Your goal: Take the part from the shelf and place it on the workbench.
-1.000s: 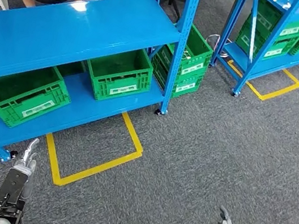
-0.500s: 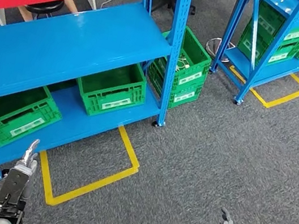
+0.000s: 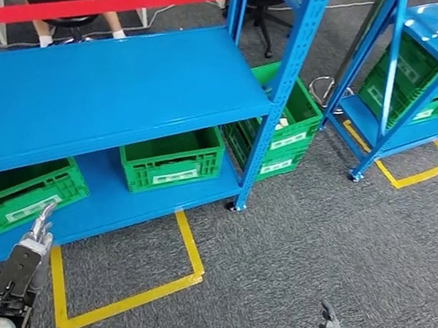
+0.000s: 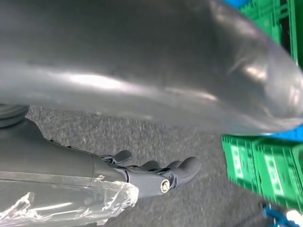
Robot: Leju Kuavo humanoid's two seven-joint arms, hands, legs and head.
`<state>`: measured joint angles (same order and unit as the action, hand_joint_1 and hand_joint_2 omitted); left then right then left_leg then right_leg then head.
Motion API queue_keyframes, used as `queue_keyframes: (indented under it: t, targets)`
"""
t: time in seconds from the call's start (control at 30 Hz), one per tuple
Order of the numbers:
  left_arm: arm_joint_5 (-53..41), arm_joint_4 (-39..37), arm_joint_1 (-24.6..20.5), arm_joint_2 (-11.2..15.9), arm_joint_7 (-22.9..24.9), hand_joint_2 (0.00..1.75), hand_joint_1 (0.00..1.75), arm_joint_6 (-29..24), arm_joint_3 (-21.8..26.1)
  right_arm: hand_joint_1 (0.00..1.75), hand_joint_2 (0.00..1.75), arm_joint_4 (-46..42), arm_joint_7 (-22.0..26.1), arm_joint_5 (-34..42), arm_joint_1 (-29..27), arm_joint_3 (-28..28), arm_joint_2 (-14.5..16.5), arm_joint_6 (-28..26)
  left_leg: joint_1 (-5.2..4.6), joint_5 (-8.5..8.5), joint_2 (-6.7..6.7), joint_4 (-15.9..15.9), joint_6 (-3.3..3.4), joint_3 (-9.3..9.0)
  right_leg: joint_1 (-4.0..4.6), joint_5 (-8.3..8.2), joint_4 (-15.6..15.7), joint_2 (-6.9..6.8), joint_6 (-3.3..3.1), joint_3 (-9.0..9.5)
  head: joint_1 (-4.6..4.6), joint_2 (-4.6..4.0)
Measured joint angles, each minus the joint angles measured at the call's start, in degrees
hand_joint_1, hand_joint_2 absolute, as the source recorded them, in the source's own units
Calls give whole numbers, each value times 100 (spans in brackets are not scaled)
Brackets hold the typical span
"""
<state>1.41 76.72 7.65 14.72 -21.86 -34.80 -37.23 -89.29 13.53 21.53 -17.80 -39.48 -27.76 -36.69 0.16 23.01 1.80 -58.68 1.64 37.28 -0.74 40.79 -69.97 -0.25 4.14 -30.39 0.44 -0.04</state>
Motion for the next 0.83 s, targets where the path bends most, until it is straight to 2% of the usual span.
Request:
queue_keyframes:
  t: [0.03,0.07,0.1,0.13,0.17,0.2,0.23,0.27,0.33,0.37,0.4,0.47,0.5,0.53,0.57,0.6,0.63,0.67,0.7,0.73,0.77,0.83]
  targets:
    - [-6,0,5,-1,0,0,0,1,-1,0,0,3,-4,0,-9,-2,0,7,-3,43,58,0,7,-38,3,37,-346,3,7,-293,0,0]
    - [-8,-1,11,-1,-1,0,0,2,-1,0,0,5,-6,-1,-16,-3,0,12,-5,89,124,0,8,-87,5,-67,-485,8,5,-502,2,0]
    - [-8,-1,15,-2,-1,0,0,2,-1,0,0,7,-8,-1,-21,-3,0,14,-6,132,193,0,6,-142,7,-313,-373,25,-8,-594,3,0]
    - [-8,-2,16,-8,-1,0,0,3,-2,0,0,8,-9,-2,-22,-2,0,15,-5,174,267,0,1,-198,9,-659,-49,78,-34,-592,4,0]
    - [-8,-2,17,-16,-1,0,0,3,-2,0,0,9,-9,-2,-24,-2,0,15,0,211,338,0,-9,-240,7,-989,328,212,-70,-548,4,0]
    - [-8,-3,17,-25,0,0,0,4,-3,0,0,13,-11,-2,-33,-3,0,15,0,239,415,-6,-25,-265,-7,-1229,656,353,-102,-482,-2,0]
    - [-9,-5,19,-32,0,0,0,5,-3,0,0,16,-13,-2,-42,-4,0,16,8,254,486,-9,-49,-269,-12,-1348,884,466,-126,-420,-3,0]
    - [-9,-6,26,-35,0,0,0,7,-2,0,0,20,-15,-2,-48,-4,0,17,20,259,553,-4,-81,-261,-16,-1363,973,532,-140,-379,-6,0]
    - [-10,-8,40,-34,1,0,0,9,0,0,0,23,-14,-3,-33,-1,0,21,36,255,658,25,-157,-247,-18,-1332,1049,446,-158,-313,-5,0]
    - [-11,-7,42,-33,1,0,0,9,2,0,0,24,-13,-5,-19,2,0,23,22,278,580,18,-201,-238,-30,-1336,1086,386,-175,-285,-11,0]
    - [-11,-7,35,-31,1,0,0,9,5,0,0,24,-11,-7,-12,3,1,26,2,349,429,-65,-243,-201,-44,-1338,1133,316,-200,-244,-27,0]
    - [-13,-8,11,-30,1,0,0,10,11,0,0,25,-10,-9,-31,3,1,28,-22,648,45,-587,-319,42,-56,-1322,1201,150,-251,-149,-57,0]
    - [-14,-9,1,-30,0,0,0,13,14,0,0,26,-10,-9,-41,2,1,28,-8,806,-50,-967,-348,230,-57,-1304,1211,61,-268,-111,-70,0]
    - [-14,-9,-2,-31,0,0,0,16,15,0,0,27,-11,-9,-47,1,1,28,10,894,-87,-1291,-372,400,-60,-1282,1214,-24,-275,-78,-69,0]
    - [-15,-9,0,-31,1,0,0,19,17,0,0,28,-11,-9,-44,1,2,29,29,870,-103,-1451,-395,497,-65,-1256,1214,-104,-272,-45,-70,0]
    - [-15,-9,2,-31,1,0,0,20,22,0,0,28,-11,-9,-39,1,3,29,47,738,-119,-1406,-415,494,-74,-1229,1214,-179,-261,-6,-71,0]
    - [-16,-9,3,-30,1,0,0,20,30,0,0,28,-12,-9,-34,1,4,30,60,519,-161,-1139,-433,374,-85,-1195,1214,-250,-241,44,-70,0]
    - [-18,-9,2,-31,2,0,0,20,40,0,0,28,-13,-10,-31,2,4,30,67,284,-267,-754,-446,187,-91,-1156,1214,-317,-209,98,-71,0]
    - [-20,-9,-4,-31,2,0,0,21,49,0,0,28,-13,-10,-31,3,4,30,51,129,-383,-384,-451,-3,-84,-1110,1207,-376,-167,136,-79,0]
    - [-23,-9,-14,-32,3,0,0,23,55,0,0,27,-13,-11,-31,4,4,30,39,55,-482,-106,-420,-148,-70,-1066,1204,-431,-126,165,-85,0]
    - [-26,-9,-22,-34,5,0,0,25,58,0,0,27,-14,-13,-32,4,4,31,23,58,-536,36,-378,-221,-51,-1030,1210,-486,-91,186,-84,0]
    - [-30,-9,-25,-36,7,0,0,28,59,0,0,26,-15,-14,-25,5,4,31,9,119,-483,75,-282,-233,-32,-1002,1246,-579,-53,229,-76,0]
